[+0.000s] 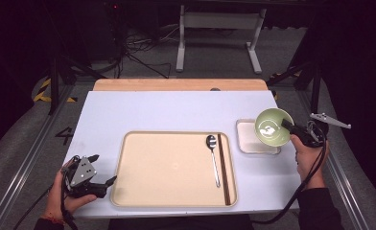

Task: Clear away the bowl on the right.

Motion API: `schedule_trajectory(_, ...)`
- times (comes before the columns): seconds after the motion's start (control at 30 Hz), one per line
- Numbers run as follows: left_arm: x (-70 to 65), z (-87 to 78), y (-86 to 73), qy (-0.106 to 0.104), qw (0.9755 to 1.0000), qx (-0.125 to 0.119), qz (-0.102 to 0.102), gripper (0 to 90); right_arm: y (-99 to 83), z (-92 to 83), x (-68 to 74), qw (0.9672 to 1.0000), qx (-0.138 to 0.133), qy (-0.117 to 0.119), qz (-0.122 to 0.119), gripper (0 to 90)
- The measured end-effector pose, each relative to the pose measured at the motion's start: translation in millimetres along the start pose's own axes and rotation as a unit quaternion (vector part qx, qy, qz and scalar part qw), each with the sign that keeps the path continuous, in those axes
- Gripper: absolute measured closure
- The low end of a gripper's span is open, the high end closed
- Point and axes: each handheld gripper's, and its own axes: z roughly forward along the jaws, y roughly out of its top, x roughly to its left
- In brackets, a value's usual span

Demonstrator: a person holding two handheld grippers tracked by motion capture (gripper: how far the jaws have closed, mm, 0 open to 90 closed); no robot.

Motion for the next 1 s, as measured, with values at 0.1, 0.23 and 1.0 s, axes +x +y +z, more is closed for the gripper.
schedule_trajectory(0.1,1.4,-2.8,-3.1,0.004,1.0,-0.001,-0.004,9.6,3.3,4.2,3.8,1.0,-0.001,0.007,-0.003,82.5)
schedule_trajectory(0.23,1.3,-6.7,-5.1,0.005,0.9999,-0.007,-0.008,9.6,5.6,9.6,10.2,0.9998,0.0,0.015,-0.011,82.4)
schedule_trajectory(1.0,3.4,-5.2,-4.8,0.008,0.9998,-0.007,-0.016,9.6,9.1,21.9,65.8,0.996,-0.003,0.074,-0.051,82.3)
